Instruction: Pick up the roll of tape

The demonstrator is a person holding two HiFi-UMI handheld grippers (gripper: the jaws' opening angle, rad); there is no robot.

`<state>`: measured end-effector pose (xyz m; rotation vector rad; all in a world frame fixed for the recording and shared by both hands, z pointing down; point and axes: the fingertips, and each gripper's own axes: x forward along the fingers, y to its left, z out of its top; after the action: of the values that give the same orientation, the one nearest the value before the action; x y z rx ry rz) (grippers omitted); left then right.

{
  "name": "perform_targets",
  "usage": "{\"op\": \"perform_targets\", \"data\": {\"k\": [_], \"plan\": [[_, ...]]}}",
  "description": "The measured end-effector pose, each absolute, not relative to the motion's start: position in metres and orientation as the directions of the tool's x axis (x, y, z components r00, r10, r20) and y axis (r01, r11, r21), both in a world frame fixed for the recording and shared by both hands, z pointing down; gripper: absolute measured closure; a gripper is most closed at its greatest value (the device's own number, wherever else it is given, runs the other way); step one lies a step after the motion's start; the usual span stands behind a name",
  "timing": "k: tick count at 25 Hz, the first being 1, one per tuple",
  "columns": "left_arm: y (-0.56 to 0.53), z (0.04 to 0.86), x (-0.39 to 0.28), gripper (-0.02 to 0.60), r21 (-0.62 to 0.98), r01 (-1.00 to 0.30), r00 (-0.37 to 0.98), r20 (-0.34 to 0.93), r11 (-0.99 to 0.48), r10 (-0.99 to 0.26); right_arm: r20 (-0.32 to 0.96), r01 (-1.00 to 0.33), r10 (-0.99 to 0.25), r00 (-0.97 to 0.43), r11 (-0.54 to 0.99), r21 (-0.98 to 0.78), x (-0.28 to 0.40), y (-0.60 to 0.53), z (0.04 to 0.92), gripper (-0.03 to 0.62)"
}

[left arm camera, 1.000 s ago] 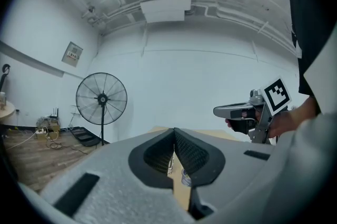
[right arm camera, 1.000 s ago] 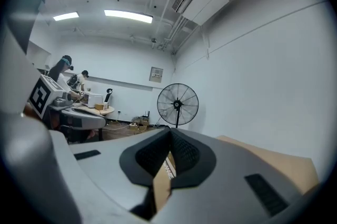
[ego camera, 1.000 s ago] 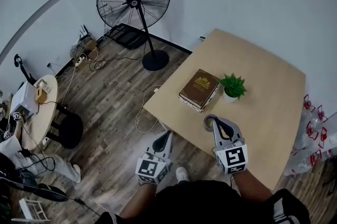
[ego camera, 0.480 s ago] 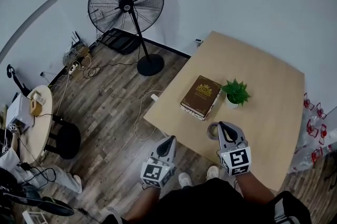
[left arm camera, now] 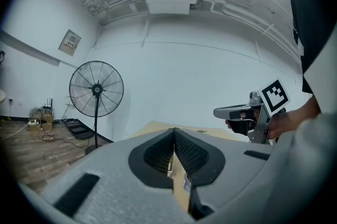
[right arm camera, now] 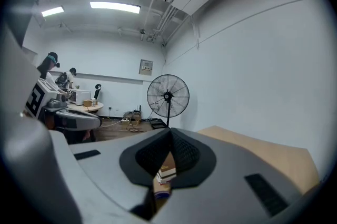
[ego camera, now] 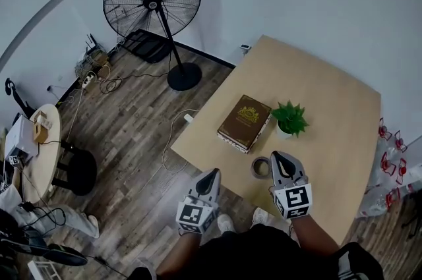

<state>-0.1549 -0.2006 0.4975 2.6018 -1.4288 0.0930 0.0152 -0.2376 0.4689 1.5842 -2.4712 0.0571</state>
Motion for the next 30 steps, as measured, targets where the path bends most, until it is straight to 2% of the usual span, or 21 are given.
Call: {"op": "perform_targets", "data": {"k": [24,30], "plan": [[-0.23,0.544,-0.127,0.58,0.14,-0.866,0.499,0.228,-0.479,-0.836,0.428,-0.872,-0.793,-0.433,0.488,0.022,0.037,-0.288,0.577,0.598],[-0.236,0.544,-0.129,0.58,0.134,-0.87,0.493,0.238,-0.475,-0.837,0.566,-0.848,-0.694,-0.446,0.529,-0.02,0.032,-0.286,0.628,0.514]]}}
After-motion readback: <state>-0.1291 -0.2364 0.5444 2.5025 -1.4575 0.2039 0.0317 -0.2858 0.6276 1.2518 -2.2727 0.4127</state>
